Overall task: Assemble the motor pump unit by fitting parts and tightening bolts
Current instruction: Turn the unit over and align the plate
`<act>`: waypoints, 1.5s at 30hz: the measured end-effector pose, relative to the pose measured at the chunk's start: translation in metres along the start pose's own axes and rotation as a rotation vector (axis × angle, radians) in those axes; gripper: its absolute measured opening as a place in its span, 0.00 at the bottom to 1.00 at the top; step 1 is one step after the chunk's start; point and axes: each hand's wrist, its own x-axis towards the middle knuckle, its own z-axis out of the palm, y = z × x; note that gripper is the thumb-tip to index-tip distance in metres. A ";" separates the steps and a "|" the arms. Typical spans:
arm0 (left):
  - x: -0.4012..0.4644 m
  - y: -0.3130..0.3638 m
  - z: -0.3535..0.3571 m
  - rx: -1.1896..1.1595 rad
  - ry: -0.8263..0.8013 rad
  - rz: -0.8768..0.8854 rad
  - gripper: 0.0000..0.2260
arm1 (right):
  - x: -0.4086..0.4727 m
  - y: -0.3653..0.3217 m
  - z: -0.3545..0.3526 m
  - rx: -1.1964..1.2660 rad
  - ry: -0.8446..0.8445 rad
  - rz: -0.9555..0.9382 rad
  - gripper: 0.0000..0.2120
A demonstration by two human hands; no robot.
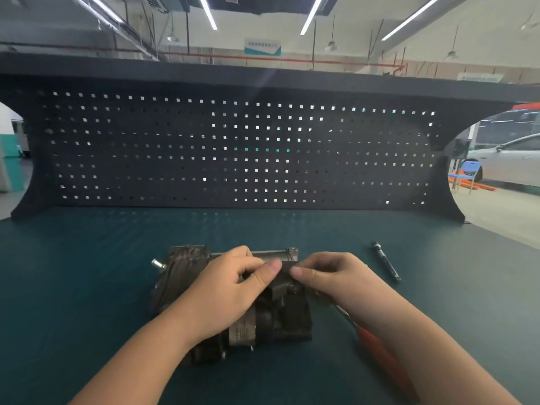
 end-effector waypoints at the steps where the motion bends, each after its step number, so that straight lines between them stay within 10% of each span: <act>1: 0.000 0.000 -0.001 -0.009 -0.027 0.005 0.21 | 0.001 0.001 0.000 0.008 -0.004 -0.002 0.08; 45: 0.003 -0.005 -0.009 0.092 -0.084 -0.106 0.05 | 0.002 0.005 0.003 0.049 0.015 -0.032 0.06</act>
